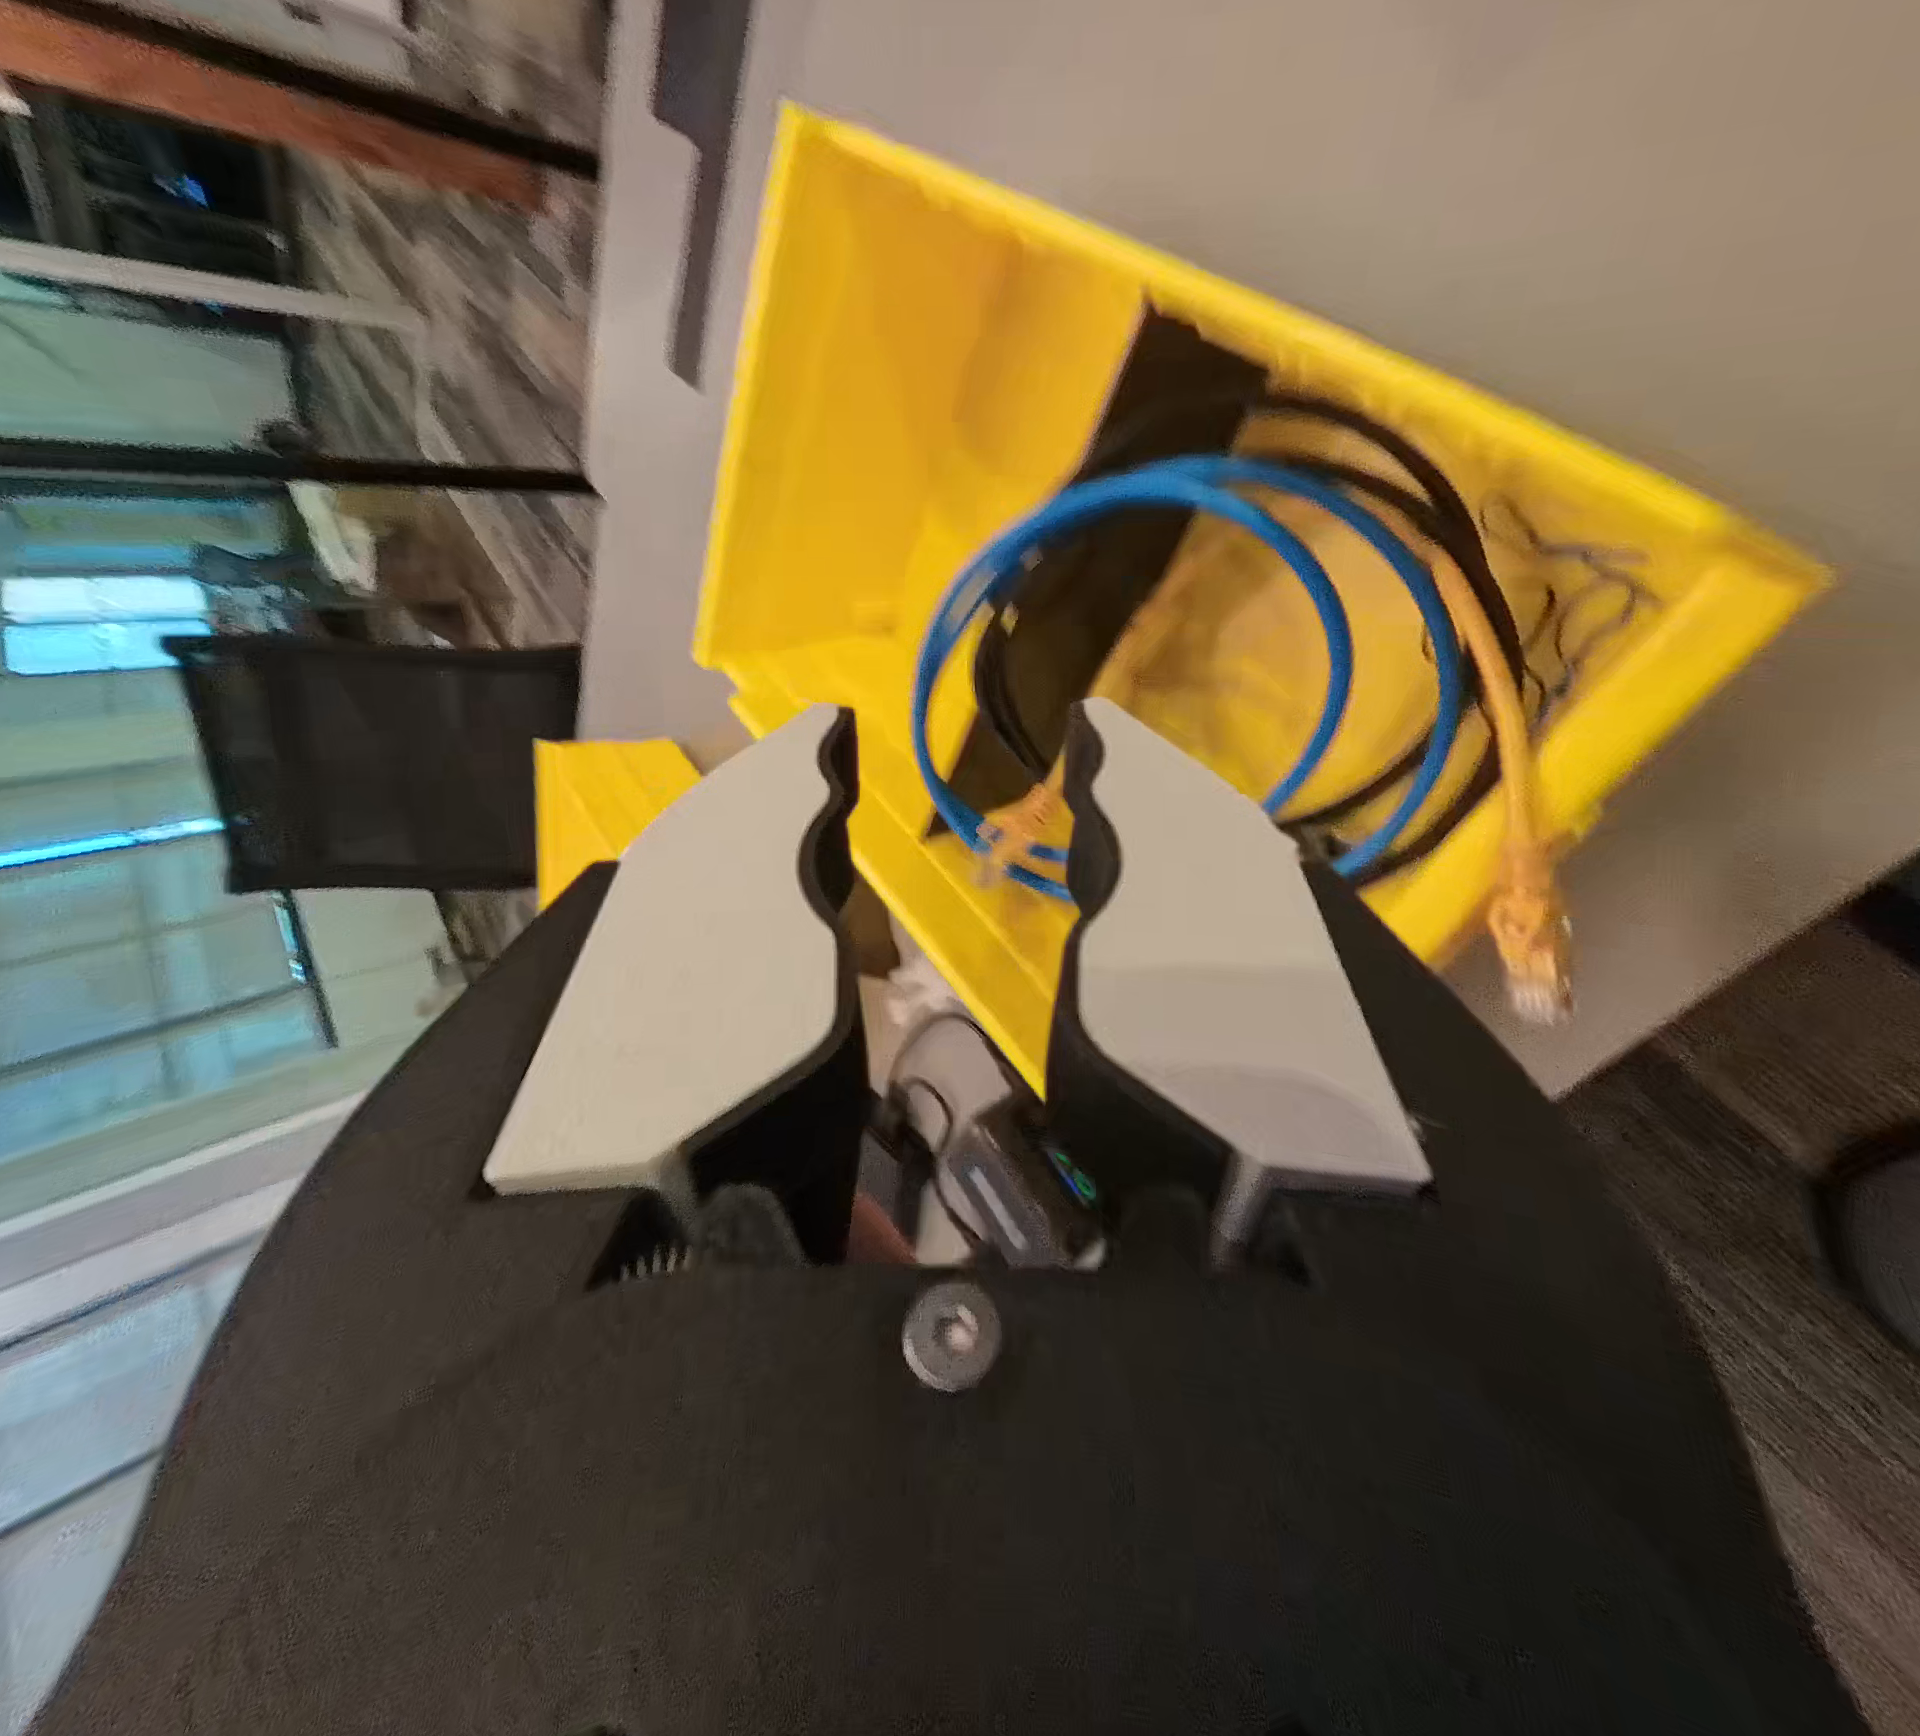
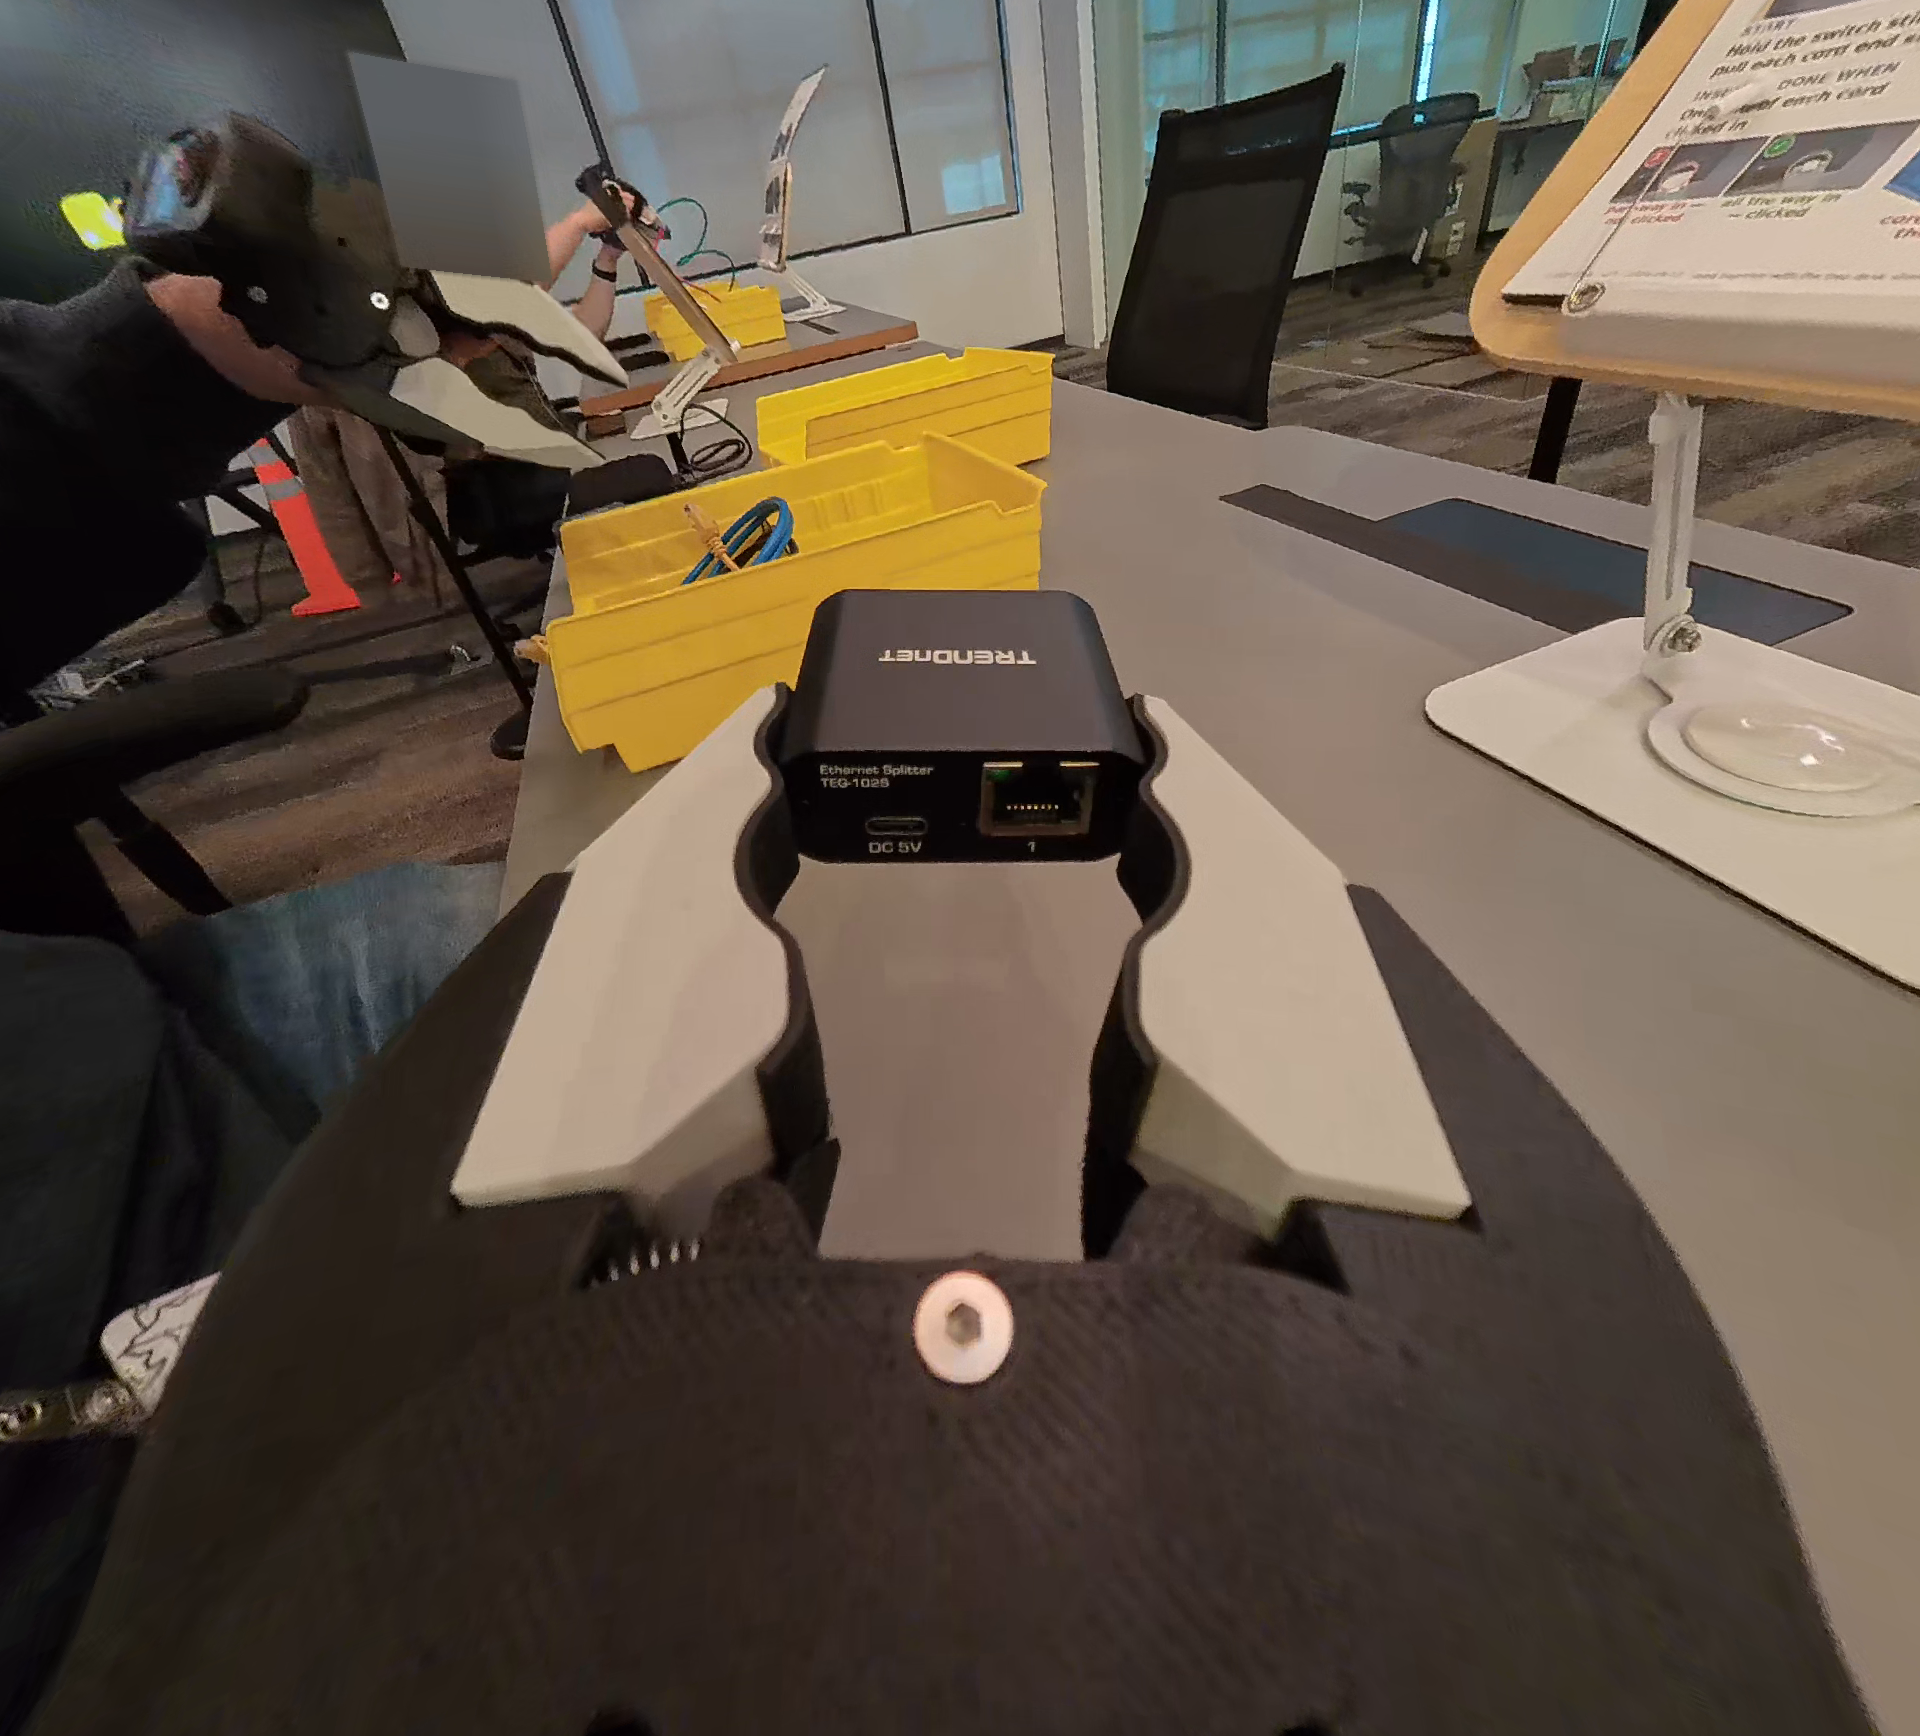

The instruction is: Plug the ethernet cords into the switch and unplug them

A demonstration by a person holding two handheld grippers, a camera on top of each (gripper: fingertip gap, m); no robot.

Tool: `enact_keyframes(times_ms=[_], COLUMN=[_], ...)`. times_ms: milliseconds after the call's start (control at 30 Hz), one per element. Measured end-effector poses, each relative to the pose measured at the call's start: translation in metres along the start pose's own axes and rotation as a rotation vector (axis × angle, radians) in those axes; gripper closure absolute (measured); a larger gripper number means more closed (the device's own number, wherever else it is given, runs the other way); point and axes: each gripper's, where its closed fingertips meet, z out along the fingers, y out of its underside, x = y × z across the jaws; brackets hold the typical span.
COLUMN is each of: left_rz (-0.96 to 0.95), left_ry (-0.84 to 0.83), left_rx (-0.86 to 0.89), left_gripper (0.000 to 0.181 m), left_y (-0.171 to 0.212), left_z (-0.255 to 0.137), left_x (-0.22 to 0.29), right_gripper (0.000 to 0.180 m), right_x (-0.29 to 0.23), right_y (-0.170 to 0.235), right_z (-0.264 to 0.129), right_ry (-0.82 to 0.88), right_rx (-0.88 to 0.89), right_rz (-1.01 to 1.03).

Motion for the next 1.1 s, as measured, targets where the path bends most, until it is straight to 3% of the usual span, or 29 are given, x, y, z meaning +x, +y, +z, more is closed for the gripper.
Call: enact_keyframes(times_ms=[267, 500, 733, 1100], left_rz=[0.042, 0.064, 0.0, -0.18], left_ry=[0.263, 0.443, 0.366, 0.064], left_rx=[-0.192, -0.279, -0.195, -0.055], left_gripper=[0.149, 0.161, 0.169, 0.169], left_y=[0.065, 0.09, 0.084, 0.074], left_z=[0.054, 0.087, 0.082, 0.026], left_x=[0.071, 0.098, 0.085, 0.018], right_gripper=[0.119, 0.119, 0.119, 0.119], right_x=[0.002, 0.005, 0.009, 0.01], right_y=[0.016, 0.02, 0.023, 0.021], right_z=[-0.004, -0.006, -0.008, -0.009], right_ry=[0.004, 0.009, 0.019, 0.021], right_rx=[-0.013, -0.008, -0.002, 0.012], right_rz=[0.02, 0.033, 0.042, 0.041])
